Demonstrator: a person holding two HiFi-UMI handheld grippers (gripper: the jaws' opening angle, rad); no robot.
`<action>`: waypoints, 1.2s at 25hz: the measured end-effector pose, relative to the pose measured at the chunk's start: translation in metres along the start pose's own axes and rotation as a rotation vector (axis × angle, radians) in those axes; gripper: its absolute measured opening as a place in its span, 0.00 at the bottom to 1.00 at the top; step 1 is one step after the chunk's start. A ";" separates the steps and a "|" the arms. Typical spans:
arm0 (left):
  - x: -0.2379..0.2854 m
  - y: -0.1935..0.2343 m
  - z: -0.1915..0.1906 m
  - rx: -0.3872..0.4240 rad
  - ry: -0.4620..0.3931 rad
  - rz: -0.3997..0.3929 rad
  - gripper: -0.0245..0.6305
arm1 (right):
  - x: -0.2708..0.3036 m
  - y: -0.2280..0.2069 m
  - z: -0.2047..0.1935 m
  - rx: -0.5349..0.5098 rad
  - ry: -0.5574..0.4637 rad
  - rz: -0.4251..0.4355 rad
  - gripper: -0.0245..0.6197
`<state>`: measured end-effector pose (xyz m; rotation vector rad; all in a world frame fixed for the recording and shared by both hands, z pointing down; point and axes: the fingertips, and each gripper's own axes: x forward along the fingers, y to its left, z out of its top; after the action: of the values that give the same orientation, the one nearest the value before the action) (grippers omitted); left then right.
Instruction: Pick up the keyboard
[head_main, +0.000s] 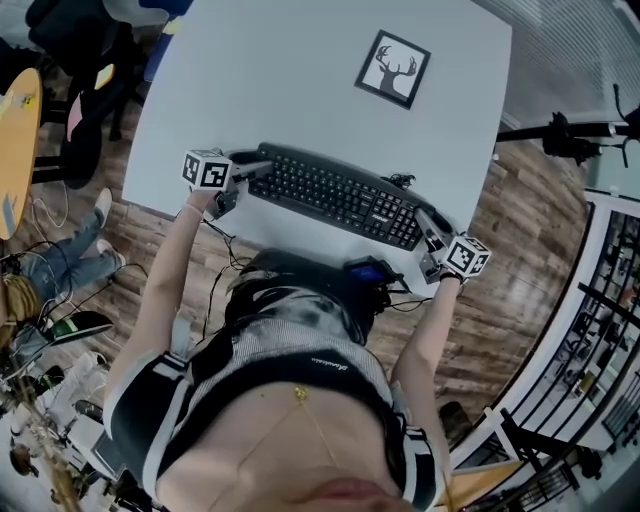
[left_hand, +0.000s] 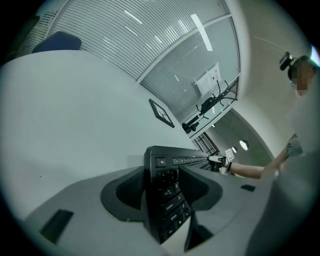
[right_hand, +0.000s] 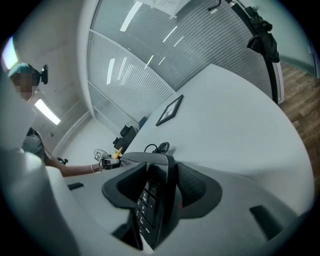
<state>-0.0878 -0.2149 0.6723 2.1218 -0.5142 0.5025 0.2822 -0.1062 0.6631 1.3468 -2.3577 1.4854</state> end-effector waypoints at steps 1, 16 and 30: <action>-0.001 -0.002 0.001 -0.009 -0.008 -0.021 0.35 | -0.002 0.002 0.000 -0.004 -0.007 0.005 0.33; 0.009 0.006 -0.007 -0.007 0.038 0.071 0.33 | 0.000 -0.007 -0.005 -0.012 -0.017 -0.066 0.32; 0.011 0.012 -0.010 -0.011 0.068 0.157 0.35 | 0.003 -0.017 -0.008 -0.033 -0.002 -0.163 0.35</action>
<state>-0.0866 -0.2154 0.6916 2.0562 -0.6467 0.6569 0.2887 -0.1048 0.6807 1.4915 -2.2028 1.3946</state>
